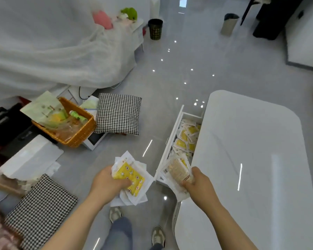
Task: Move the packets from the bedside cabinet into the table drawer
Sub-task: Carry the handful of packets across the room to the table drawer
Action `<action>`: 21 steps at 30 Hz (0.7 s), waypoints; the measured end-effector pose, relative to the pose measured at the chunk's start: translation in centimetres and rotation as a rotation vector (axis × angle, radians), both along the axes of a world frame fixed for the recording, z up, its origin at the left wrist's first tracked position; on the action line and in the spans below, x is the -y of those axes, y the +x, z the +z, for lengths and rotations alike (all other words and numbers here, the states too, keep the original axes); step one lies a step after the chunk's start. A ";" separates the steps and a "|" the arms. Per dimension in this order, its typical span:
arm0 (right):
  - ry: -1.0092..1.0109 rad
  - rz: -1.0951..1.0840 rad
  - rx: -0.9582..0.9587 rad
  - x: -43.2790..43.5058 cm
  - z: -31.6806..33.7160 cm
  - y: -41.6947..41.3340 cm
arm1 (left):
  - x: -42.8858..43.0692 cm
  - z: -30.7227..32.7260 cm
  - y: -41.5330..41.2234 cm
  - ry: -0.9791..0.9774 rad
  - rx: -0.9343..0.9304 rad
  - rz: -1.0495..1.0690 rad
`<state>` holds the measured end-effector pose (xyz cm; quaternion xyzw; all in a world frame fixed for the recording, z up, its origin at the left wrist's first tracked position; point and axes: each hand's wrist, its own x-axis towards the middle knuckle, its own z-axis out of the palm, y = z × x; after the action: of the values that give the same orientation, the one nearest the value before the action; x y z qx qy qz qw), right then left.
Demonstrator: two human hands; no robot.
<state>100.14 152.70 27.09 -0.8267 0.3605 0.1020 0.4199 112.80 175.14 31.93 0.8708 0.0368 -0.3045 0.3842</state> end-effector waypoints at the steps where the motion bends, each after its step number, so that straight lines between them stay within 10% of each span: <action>1: -0.002 -0.030 -0.007 0.2 -0.3 0.4 | 0.5 -0.4 1.2 0.002 -0.003 -0.028; 21: -0.023 -0.788 -0.087 -2.5 -0.6 9.2 | 11.5 -3.8 22.6 0.015 -0.050 -0.751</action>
<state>109.34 155.16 26.51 -0.6244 0.6688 -0.0360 0.4019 135.42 163.65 28.16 0.8187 -0.2736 -0.4450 0.2383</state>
